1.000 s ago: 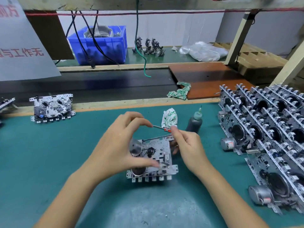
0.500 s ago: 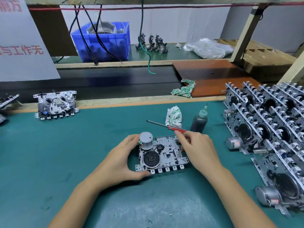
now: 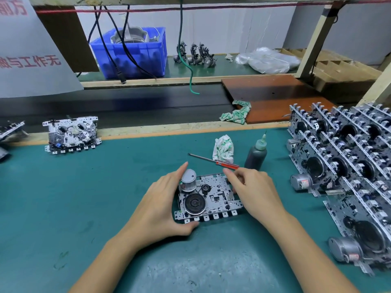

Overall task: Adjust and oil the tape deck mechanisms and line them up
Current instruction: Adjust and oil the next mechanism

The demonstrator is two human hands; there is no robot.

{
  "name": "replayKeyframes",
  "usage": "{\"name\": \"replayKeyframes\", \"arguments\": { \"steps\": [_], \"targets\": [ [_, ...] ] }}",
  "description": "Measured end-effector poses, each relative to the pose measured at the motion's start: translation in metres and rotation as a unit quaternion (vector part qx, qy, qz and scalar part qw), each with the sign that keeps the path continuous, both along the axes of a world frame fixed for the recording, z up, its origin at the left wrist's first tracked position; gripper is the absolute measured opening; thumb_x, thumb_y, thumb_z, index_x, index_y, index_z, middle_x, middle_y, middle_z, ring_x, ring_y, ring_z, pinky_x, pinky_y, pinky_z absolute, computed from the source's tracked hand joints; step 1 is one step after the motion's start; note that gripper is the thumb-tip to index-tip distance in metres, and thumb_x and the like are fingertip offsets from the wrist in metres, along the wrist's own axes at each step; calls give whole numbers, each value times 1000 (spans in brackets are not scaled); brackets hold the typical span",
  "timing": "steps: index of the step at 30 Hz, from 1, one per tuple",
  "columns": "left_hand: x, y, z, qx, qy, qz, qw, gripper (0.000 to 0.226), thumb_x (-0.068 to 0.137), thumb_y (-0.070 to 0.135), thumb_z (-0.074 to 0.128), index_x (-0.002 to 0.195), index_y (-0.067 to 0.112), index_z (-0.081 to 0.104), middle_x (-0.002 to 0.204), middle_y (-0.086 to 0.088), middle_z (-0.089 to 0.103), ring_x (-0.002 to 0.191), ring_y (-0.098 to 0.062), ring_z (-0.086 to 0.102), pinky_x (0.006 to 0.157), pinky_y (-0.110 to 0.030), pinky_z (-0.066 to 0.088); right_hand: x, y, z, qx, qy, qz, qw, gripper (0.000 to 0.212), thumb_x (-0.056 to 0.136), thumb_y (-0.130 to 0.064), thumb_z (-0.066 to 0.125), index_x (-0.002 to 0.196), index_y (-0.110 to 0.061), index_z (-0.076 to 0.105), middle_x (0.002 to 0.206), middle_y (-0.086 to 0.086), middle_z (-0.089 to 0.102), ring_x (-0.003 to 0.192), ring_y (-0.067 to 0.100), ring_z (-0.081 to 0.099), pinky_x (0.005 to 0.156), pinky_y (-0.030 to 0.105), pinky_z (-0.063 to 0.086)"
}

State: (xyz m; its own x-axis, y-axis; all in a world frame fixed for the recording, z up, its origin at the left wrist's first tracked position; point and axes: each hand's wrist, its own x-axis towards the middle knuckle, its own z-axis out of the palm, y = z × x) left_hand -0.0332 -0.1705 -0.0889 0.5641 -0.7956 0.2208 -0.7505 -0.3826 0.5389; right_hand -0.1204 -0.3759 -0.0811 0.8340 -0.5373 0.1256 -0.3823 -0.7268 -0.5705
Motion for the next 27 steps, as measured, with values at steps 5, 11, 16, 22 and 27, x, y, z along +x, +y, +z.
{"name": "replayKeyframes", "arguments": {
  "steps": [5, 11, 16, 22, 27],
  "targets": [
    [5, 7, -2, 6, 37, -12, 999, 120, 47, 74, 75, 138, 61, -2, 130, 46, 22, 119, 26, 22, 99, 0, 18, 0, 0, 0, 4, 0, 3, 1000, 44, 92, -56, 38, 69, -25, 59, 57, -5, 62, 64, 13, 55, 62, 31, 41],
    [3, 6, -3, -12, 47, -16, 999, 120, 50, 70, 78, 139, 61, -3, 132, 48, 19, 125, 20, 23, 101, -1, 18, 0, 0, 0, -7, -2, 10, 1000, 42, 92, -55, 39, 68, -26, 57, 51, -5, 57, 58, 7, 51, 55, 24, 38],
    [0, 4, 2, -30, -29, -24, 999, 117, 56, 69, 73, 146, 50, 1, 137, 38, 18, 130, 13, 20, 107, -7, 15, -1, 2, 3, 17, -55, 11, 998, 47, 89, -57, 37, 69, -21, 61, 52, -3, 55, 56, 8, 50, 55, 22, 38],
    [-1, 3, 2, -36, -72, -31, 996, 112, 61, 66, 73, 148, 38, 9, 139, 15, 28, 131, -2, 28, 110, -19, 20, -4, -5, 10, -46, -88, -45, 994, 55, 90, -60, 33, 69, -19, 63, 62, -3, 64, 65, 21, 58, 62, 34, 45],
    [-1, 2, 1, -32, -71, -35, 996, 115, 61, 66, 74, 149, 38, 5, 141, 13, 27, 132, -5, 28, 110, -19, 19, -2, -19, 9, 27, -301, -161, 940, 33, 82, -44, 66, 96, -21, 47, 82, -6, 50, 76, 17, 49, 68, 28, 34]
  ]
}}
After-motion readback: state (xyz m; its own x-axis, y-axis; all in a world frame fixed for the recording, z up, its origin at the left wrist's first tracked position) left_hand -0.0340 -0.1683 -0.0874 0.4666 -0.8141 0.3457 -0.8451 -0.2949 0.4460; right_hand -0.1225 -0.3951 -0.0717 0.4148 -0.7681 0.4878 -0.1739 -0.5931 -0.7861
